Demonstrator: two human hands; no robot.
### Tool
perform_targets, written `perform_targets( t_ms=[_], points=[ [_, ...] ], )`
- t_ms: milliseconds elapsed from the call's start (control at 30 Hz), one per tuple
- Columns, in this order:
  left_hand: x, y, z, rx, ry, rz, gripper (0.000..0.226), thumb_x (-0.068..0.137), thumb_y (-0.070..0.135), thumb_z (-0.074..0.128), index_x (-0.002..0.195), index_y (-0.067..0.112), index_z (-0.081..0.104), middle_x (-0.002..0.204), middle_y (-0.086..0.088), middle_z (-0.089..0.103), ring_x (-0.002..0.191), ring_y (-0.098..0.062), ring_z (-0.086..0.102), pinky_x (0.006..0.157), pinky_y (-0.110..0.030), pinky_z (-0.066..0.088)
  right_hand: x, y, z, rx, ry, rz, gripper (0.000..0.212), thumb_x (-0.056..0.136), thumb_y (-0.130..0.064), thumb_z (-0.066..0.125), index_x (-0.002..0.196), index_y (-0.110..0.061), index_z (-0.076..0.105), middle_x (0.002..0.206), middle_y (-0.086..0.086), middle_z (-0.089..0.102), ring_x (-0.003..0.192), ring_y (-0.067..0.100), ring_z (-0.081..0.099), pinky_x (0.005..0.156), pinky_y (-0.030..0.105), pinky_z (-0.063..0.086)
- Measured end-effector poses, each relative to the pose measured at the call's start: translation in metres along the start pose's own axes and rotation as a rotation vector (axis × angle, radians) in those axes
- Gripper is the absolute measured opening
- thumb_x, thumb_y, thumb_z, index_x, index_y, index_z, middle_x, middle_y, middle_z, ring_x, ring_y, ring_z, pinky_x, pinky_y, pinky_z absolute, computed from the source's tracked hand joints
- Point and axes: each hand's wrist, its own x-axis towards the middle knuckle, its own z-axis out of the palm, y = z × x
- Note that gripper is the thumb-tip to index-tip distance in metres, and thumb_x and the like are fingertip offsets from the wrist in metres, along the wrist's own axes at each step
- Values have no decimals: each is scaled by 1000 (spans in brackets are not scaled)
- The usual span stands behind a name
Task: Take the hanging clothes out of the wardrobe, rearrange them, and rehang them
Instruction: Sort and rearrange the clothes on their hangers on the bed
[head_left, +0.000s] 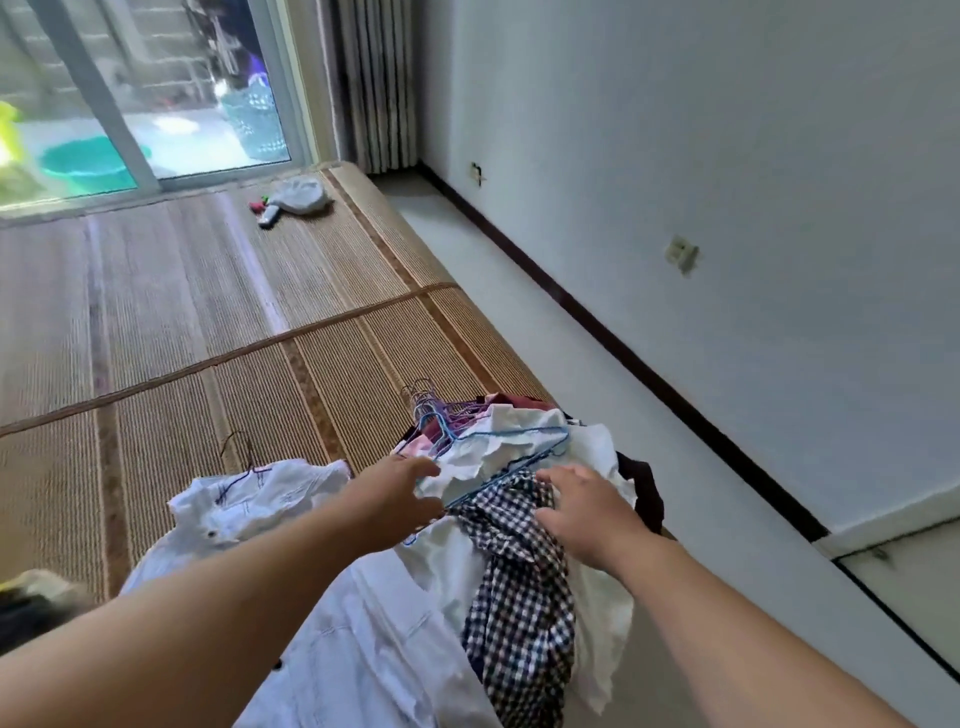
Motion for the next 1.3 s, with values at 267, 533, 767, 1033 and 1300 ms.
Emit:
perform_targets(
  t_ms=[267, 533, 767, 1033, 1300],
  points=[
    [56, 24, 44, -155, 6, -268, 47, 87, 40, 60, 132, 34, 50, 134, -1, 52, 115, -19, 54, 88, -28, 42, 117, 62, -29, -126, -153, -125, 56, 88, -32, 56, 141, -27, 38, 145, 5, 39, 129, 21, 41, 104, 31, 34],
    [97, -15, 93, -221, -32, -439, 51, 87, 42, 61, 134, 28, 49, 135, -5, 51, 116, -23, 53, 86, -27, 40, 201, 85, 19, -209, -225, -163, 62, 87, -32, 59, 144, -25, 34, 145, 7, 40, 132, 24, 37, 107, 34, 32],
    [147, -74, 161, -228, -59, -549, 73, 84, 41, 63, 147, 28, 29, 150, -5, 33, 134, -24, 37, 105, -31, 34, 279, 110, 71, -266, -200, -149, 68, 88, -34, 58, 148, -20, 29, 152, 5, 31, 139, 24, 27, 113, 37, 26],
    [179, -107, 201, -152, -119, -618, 82, 84, 44, 56, 150, 32, 10, 147, -8, 34, 129, -33, 34, 107, -43, 34, 317, 143, 103, -395, -253, 60, 72, 88, -53, 49, 148, -36, 12, 156, 0, 14, 142, 31, 12, 109, 56, 19],
    [182, -118, 186, -192, -259, -645, 25, 94, 32, 52, 114, 23, 63, 114, -8, 63, 100, -25, 55, 81, -27, 43, 320, 154, 92, -315, -202, -7, 22, 92, -29, 54, 112, -26, 64, 118, 16, 56, 105, 33, 52, 85, 39, 46]
  ],
)
